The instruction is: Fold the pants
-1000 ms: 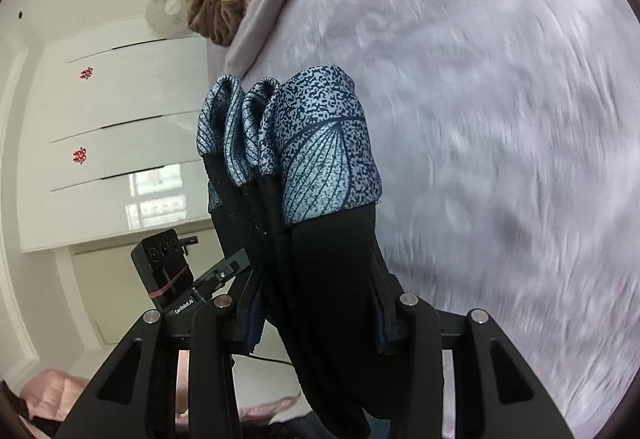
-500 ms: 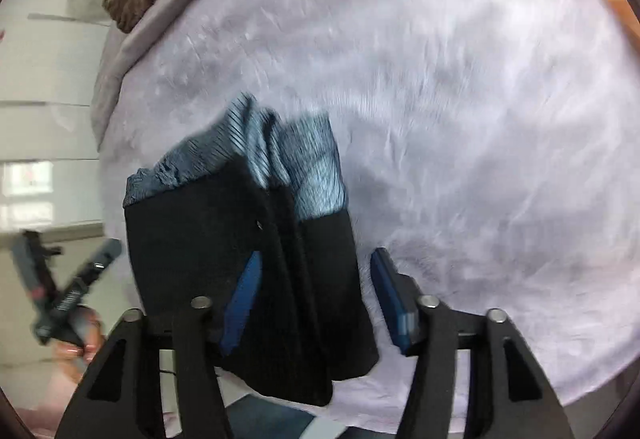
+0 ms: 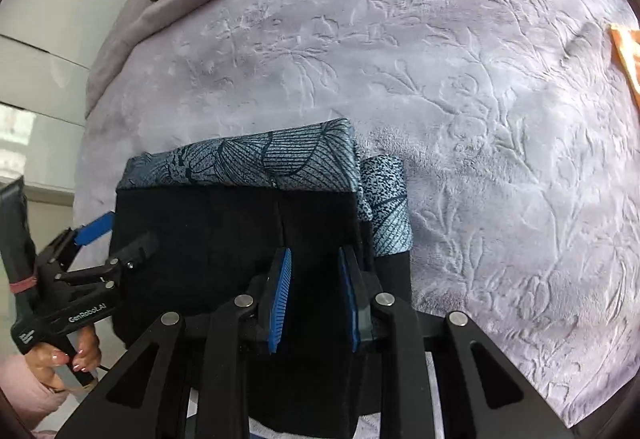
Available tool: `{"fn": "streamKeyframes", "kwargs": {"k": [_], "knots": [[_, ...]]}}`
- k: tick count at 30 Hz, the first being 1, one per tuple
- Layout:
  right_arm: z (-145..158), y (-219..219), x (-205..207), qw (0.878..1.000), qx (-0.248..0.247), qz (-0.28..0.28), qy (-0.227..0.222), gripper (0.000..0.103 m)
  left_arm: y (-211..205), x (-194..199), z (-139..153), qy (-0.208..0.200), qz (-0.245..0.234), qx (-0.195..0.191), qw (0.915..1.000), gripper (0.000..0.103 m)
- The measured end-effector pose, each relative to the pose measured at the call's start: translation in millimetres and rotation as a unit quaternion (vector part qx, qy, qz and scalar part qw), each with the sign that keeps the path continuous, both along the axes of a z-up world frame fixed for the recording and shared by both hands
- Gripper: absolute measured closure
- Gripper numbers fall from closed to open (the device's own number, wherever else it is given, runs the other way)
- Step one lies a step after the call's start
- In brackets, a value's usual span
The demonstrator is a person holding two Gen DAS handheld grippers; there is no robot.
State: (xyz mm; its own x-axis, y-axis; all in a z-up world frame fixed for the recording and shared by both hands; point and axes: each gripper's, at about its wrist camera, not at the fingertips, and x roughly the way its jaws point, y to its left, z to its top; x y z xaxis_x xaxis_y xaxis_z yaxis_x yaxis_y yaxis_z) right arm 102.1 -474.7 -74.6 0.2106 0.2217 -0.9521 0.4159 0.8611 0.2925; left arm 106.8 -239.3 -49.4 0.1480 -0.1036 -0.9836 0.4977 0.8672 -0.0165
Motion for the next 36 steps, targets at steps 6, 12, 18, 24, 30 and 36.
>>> {"fn": "streamKeyframes", "kwargs": {"k": [6, 12, 18, 24, 30, 36], "knots": [[8.4, -17.4, -25.0, 0.999, 0.014, -0.031, 0.027, 0.063, -1.4, -10.1, 13.4, 0.000, 0.015, 0.028, 0.9995, 0.010], [24.7, -15.7, -39.2, 0.999, 0.018, -0.006, 0.039, 0.042, -11.7, -26.3, 34.2, -0.009, 0.041, 0.042, 0.9982, 0.001], [33.1, -9.3, -40.9, 0.998, 0.018, 0.048, 0.040, 0.023, -25.3, -48.4, 53.6, -0.021, 0.075, 0.048, 0.9958, 0.000], [40.0, -2.1, -39.9, 0.995, -0.007, 0.091, 0.032, 0.017, -26.7, -62.7, 68.9, -0.025, 0.106, 0.062, 0.9921, 0.000], [60.8, 18.6, -41.7, 0.994, -0.036, 0.103, 0.003, 0.008, -9.4, -64.6, 74.7, -0.027, 0.103, 0.057, 0.9927, 0.000], [65.5, 43.6, -50.8, 0.996, -0.046, 0.069, 0.012, 0.008, 14.4, -71.3, 70.6, -0.024, 0.073, 0.048, 0.9959, 0.000]]}}
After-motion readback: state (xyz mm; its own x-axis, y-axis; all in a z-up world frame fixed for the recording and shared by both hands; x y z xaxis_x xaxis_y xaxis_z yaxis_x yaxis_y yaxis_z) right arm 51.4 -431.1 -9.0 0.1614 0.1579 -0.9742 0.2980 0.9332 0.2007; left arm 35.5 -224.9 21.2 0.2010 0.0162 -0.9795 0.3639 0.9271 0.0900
